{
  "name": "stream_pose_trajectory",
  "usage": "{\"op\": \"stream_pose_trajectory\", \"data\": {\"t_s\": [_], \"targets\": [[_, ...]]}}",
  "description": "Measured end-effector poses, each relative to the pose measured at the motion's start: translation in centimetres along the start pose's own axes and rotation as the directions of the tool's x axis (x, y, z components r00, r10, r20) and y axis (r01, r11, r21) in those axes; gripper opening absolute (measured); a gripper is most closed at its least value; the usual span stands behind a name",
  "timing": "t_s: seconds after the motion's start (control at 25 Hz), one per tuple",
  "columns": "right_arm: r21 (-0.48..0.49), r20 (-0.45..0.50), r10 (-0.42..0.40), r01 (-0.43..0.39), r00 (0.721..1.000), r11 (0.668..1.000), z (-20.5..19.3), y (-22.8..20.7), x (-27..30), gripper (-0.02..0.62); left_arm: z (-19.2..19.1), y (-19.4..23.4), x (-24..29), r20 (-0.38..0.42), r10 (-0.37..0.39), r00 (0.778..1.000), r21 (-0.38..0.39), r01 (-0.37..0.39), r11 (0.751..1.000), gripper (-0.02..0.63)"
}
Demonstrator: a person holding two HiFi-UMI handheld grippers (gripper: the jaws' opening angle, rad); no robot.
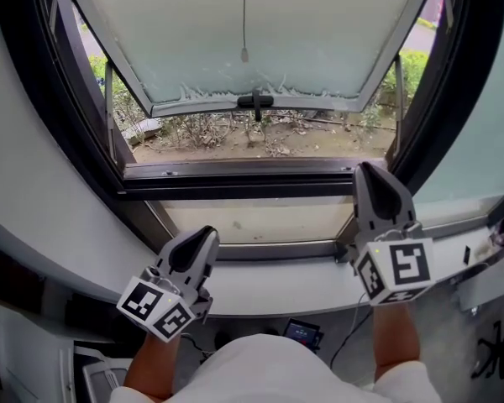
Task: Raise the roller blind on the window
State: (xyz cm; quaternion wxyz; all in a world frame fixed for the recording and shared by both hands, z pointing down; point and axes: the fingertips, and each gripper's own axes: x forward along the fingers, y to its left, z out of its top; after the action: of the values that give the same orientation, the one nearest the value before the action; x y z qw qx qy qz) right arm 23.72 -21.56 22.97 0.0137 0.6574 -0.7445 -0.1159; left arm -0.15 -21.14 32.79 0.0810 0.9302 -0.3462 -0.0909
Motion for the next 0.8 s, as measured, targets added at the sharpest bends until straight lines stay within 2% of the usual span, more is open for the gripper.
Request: {"op": "stream_pose_trajectory", "data": {"t_s": [0.28, 0.56, 0.8], "targets": [[0.110, -0.078, 0.064, -0.056, 0.995, 0.992, -6.3, 1.2, -1.3, 0.040, -1.8, -0.9, 0.0, -0.016, 0.042, 0.999, -0.018, -0.042, 0.999, 0.040], [0.138, -0.167, 0.157, -0.134, 0.973, 0.981, -12.4, 3.6, -2.6, 0.040, -4.5, -1.9, -0.9, -0.054, 0.083, 0.995, -0.048, -0.086, 0.995, 0.040], [0.169, -0.212, 0.164, -0.129, 0.963, 0.977, -14.7, 5.7, -4.0, 0.040, -5.9, -1.7, -2.8, -0.092, 0.090, 0.992, -0.061, -0.096, 0.994, 0.040]]}}
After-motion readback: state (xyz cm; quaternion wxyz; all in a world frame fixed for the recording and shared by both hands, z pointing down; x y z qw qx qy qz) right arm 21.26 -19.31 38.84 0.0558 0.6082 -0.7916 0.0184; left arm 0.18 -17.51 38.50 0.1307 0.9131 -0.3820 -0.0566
